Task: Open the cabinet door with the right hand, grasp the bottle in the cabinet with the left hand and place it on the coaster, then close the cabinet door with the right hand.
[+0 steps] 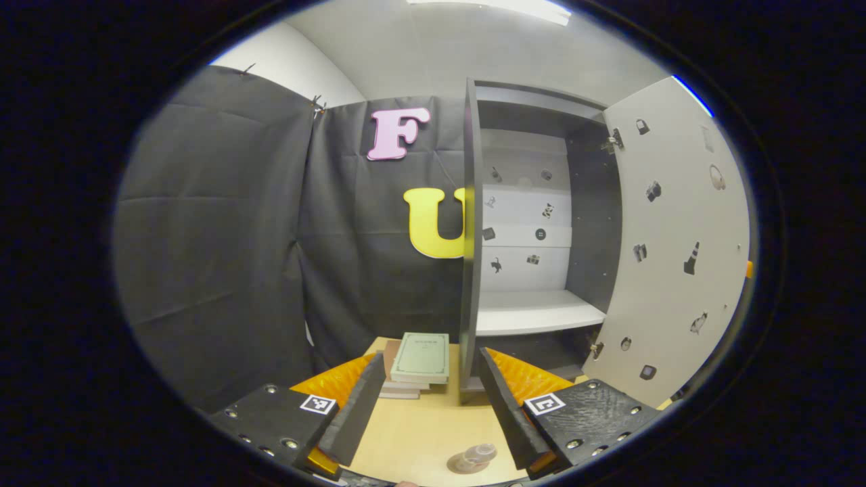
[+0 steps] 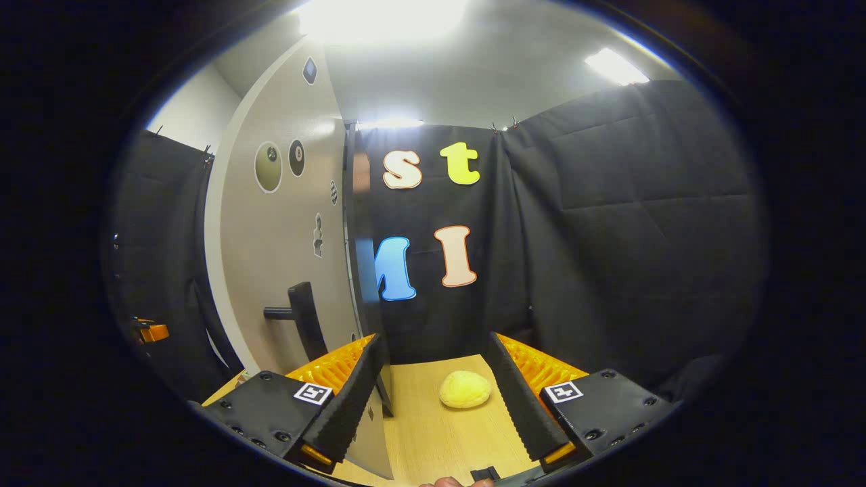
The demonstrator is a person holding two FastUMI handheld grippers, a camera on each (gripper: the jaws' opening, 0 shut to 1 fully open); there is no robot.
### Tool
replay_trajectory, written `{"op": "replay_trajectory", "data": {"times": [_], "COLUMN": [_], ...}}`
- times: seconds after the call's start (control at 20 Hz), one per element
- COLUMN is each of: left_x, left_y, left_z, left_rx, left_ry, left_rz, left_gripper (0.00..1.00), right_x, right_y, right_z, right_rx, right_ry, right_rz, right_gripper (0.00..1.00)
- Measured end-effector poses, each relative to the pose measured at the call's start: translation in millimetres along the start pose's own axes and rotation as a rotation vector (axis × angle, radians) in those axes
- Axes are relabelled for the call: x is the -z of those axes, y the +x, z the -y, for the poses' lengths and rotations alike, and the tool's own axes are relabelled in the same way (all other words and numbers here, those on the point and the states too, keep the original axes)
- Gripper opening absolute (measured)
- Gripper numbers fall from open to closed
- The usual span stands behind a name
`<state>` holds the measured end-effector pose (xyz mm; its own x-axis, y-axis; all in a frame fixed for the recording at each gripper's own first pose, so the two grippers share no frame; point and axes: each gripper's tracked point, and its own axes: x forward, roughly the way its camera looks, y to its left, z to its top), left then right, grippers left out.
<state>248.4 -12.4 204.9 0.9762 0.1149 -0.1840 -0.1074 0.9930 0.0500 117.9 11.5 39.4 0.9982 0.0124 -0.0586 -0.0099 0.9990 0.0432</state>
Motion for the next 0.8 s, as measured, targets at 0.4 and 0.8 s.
{"op": "replay_trajectory", "data": {"times": [0.4,0.8], "left_x": [14.8,33.8], "left_y": [-10.3,-3.8], "left_z": [4.2,-24.5], "left_rx": [0.128,0.144], "left_ry": [-0.004,-0.013], "left_rz": [-0.02,-0.044], "left_gripper": [0.84,0.84], "right_x": [3.9,10.0], "right_y": [-13.5,-20.5], "right_z": [-26.1,-103.7], "right_rx": [0.074,-0.027], "right_ry": [-0.002,0.01], "right_rz": [0.012,-0.009], "right_gripper": [0.95,0.96]}}
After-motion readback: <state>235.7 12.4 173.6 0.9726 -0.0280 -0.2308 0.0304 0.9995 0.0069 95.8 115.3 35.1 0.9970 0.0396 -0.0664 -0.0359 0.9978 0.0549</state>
